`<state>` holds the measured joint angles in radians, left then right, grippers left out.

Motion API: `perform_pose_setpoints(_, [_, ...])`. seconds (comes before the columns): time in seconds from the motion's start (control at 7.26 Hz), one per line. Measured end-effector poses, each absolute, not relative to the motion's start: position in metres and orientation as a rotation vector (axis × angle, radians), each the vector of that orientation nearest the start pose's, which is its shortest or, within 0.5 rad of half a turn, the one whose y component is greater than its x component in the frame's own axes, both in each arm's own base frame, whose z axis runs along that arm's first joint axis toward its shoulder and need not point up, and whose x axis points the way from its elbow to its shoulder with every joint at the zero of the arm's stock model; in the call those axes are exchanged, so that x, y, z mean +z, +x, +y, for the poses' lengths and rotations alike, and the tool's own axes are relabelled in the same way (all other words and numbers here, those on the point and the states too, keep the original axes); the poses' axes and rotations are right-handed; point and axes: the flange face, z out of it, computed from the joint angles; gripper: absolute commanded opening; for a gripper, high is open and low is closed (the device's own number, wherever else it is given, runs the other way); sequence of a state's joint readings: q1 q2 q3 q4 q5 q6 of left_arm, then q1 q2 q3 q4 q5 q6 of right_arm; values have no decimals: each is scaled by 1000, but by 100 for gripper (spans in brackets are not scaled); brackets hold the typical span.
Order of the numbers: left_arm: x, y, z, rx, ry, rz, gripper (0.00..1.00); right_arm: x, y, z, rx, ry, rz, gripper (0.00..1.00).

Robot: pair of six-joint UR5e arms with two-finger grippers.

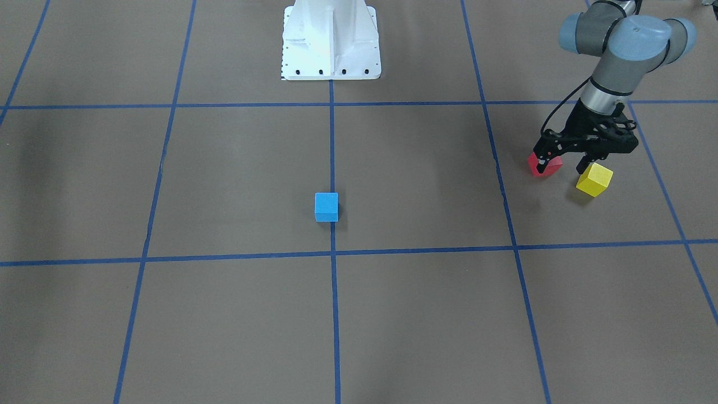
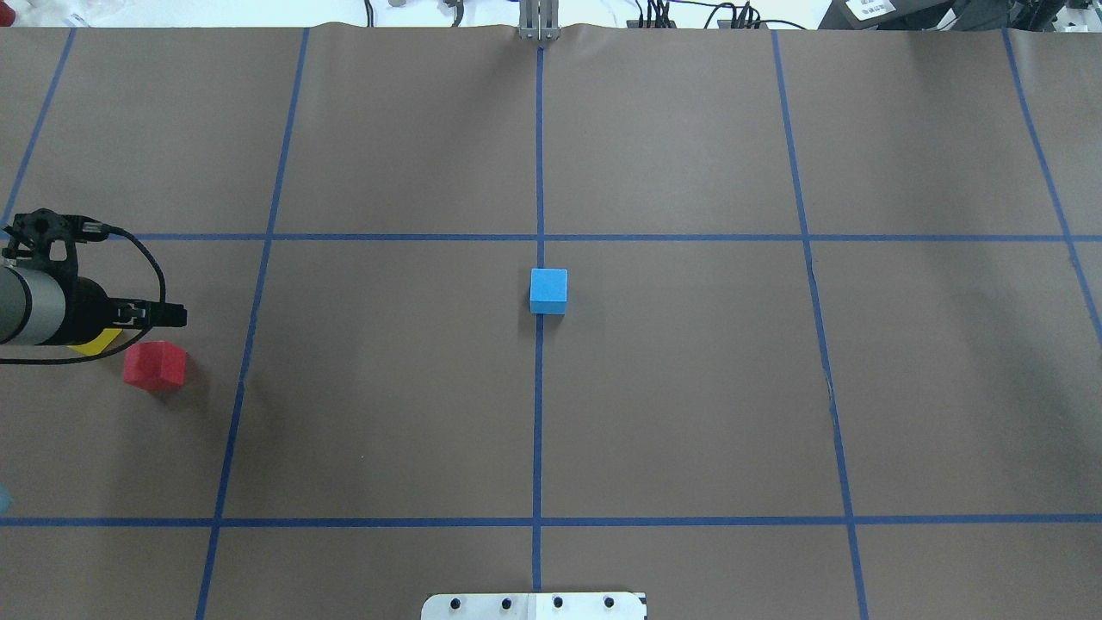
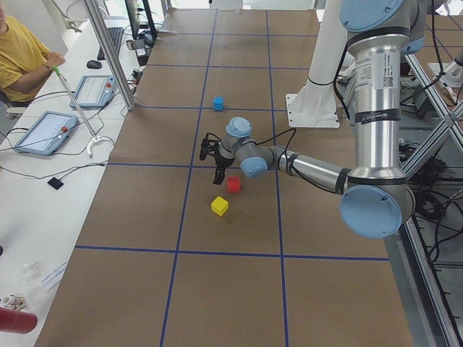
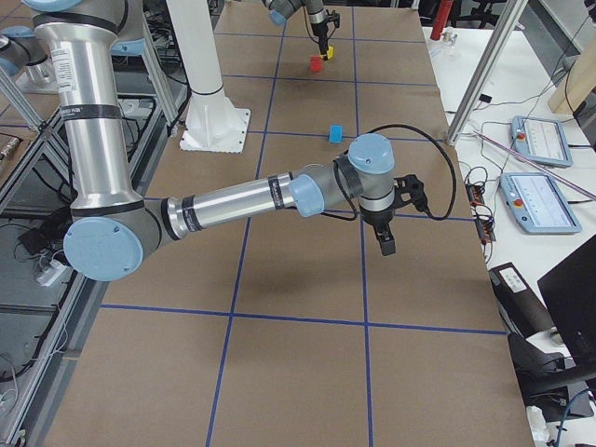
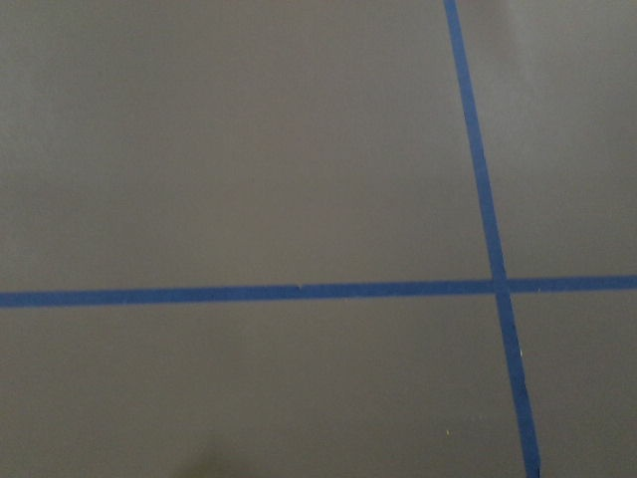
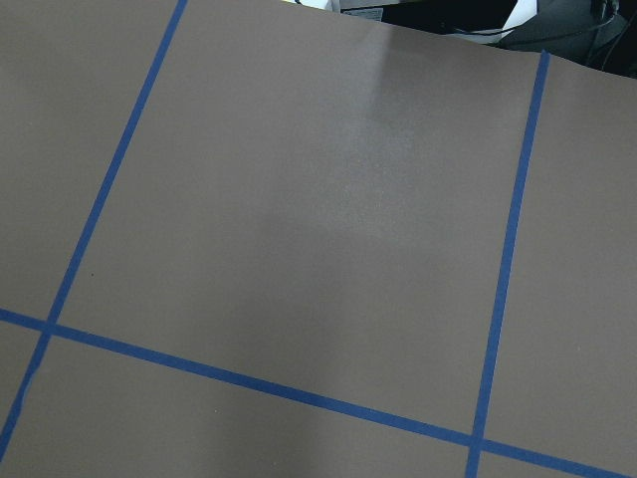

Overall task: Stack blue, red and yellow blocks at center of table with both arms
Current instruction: 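Lower the left gripper onto the red cube and grasp it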

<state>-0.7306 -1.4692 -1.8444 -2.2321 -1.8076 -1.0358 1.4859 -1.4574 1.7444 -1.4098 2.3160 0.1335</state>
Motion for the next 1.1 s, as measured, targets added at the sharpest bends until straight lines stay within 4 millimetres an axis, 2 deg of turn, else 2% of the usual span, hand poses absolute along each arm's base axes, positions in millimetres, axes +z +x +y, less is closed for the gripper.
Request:
perform_pose_setpoints(0.14, [519, 292, -392, -75, 299, 780, 100, 497, 20, -549, -120, 344, -773, 100])
perform_pose_setpoints(0.28, [527, 296, -385, -66, 288, 766, 85, 497, 20, -549, -120, 344, -773, 100])
perform_pose_setpoints(0.41, [531, 299, -380, -58, 281, 759, 27, 497, 20, -549, -120, 344, -773, 100])
perform_pose_setpoints(0.55, [533, 301, -377, -49, 277, 757, 0, 497, 20, -549, -120, 345, -773, 100])
perform_pose_setpoints(0.83, [530, 307, -373, -26, 278, 760, 0, 496, 19, -550, -122, 346, -773, 100])
perform_pose_setpoints(0.96, [518, 308, -373, -7, 277, 775, 0, 496, 19, -551, -122, 346, -773, 100])
perform_pose_setpoints(1.1, [496, 305, -375, 21, 263, 782, 0, 497, 19, -551, -122, 344, -773, 100])
